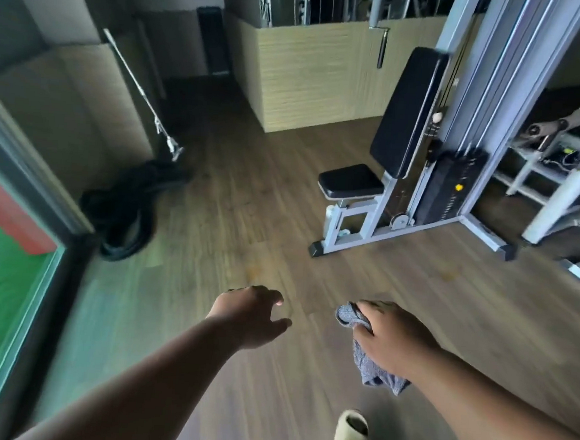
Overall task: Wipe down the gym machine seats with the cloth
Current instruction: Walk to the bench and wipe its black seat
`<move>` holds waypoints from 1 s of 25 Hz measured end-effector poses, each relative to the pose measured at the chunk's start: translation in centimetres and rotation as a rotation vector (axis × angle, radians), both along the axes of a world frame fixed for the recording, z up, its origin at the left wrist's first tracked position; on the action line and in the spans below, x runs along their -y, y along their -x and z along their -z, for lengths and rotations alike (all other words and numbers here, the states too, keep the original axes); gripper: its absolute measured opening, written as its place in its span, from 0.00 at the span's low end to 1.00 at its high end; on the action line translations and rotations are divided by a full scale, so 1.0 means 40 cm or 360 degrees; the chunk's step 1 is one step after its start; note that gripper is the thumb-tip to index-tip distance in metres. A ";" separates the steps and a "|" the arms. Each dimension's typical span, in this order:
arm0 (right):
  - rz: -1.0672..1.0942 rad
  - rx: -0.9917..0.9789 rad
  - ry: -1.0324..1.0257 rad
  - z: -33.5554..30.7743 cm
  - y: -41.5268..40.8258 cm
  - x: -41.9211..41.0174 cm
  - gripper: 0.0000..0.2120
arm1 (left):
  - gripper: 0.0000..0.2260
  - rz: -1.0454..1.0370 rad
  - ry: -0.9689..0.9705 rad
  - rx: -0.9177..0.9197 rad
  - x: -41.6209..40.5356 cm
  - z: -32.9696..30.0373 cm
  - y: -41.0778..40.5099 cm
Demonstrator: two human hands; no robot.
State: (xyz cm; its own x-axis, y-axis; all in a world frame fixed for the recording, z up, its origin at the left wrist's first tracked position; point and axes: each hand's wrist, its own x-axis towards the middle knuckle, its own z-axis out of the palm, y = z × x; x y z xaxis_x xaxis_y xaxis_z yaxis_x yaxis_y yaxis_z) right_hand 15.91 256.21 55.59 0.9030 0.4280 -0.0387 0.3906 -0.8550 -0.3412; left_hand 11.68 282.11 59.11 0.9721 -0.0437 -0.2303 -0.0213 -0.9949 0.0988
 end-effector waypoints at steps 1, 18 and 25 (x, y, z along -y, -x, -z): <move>0.0007 0.0013 0.0008 0.002 -0.095 0.002 0.15 | 0.24 0.0018 -0.0004 0.0019 0.000 -0.002 -0.097; 0.0026 -0.0032 0.0036 -0.005 -1.274 -0.228 0.15 | 0.25 0.0146 0.0009 -0.0005 -0.203 0.036 -1.317; 0.0490 -0.0160 0.0081 0.042 -1.534 -0.253 0.09 | 0.24 0.0595 -0.0022 -0.0125 -0.224 0.062 -1.790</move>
State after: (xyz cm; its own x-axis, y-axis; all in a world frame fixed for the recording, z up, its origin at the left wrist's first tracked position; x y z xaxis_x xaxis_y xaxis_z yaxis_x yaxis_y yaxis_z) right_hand 77.27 266.33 53.91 0.9802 0.1309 -0.1487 0.0778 -0.9446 -0.3188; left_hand 83.29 291.05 56.61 0.8690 -0.3882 -0.3067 -0.3759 -0.9212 0.1010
